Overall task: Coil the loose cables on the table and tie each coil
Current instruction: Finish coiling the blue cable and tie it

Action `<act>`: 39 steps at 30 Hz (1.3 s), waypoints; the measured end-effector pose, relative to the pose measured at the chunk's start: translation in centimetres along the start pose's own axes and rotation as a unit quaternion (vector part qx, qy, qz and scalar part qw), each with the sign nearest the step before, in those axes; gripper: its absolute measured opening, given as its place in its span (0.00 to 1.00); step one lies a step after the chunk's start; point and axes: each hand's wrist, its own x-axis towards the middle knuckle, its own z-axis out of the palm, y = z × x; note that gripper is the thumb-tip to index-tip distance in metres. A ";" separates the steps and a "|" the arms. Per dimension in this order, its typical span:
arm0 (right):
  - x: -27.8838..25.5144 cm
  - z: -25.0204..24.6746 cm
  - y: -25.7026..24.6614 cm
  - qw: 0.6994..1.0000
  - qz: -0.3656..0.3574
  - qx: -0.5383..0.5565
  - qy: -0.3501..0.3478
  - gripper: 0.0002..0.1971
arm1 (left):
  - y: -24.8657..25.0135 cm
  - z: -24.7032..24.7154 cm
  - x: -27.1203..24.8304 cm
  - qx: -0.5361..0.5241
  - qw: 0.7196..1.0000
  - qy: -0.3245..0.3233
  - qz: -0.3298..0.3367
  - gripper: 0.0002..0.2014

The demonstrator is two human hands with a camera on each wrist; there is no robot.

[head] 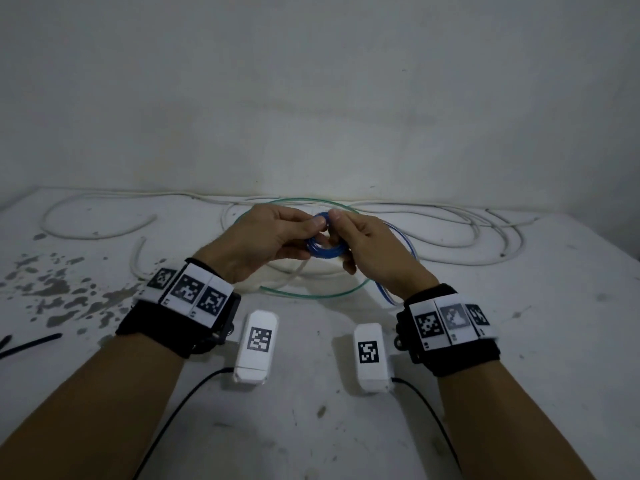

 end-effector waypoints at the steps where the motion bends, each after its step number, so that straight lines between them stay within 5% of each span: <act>1: -0.1 -0.1 -0.1 1.000 0.004 -0.017 -0.017 0.25 | 0.2 -0.2 0.0 0.035 0.999 0.003 0.005 0.07; 4: -0.2 0.0 -1.0 1.000 0.001 -0.009 -0.009 0.23 | 0.4 -0.4 0.2 0.044 0.998 0.033 0.026 0.07; 9: 0.6 0.6 -1.5 0.993 -0.061 -0.063 0.073 0.19 | 0.2 1.4 0.7 -0.113 0.987 0.113 0.022 0.06; 13: 0.5 0.4 -1.5 0.995 -0.050 -0.006 0.081 0.22 | 0.0 2.1 0.6 -0.187 0.976 0.108 0.018 0.05; 19: 0.1 -0.1 -1.4 0.988 -0.074 -0.135 0.028 0.23 | 0.5 0.1 0.2 0.034 0.999 0.015 0.000 0.05; 27: 0.2 1.4 -1.8 0.994 -0.045 0.080 0.062 0.22 | 0.4 0.9 0.5 -0.170 0.982 0.083 -0.002 0.06; 35: 0.0 -0.2 -1.3 0.998 -0.060 -0.020 0.019 0.21 | 0.7 0.1 0.1 -0.021 1.000 0.008 0.004 0.08; 39: 0.0 -0.3 -1.7 0.997 -0.029 0.065 0.002 0.21 | 0.8 0.0 0.1 -0.027 0.999 0.031 0.017 0.05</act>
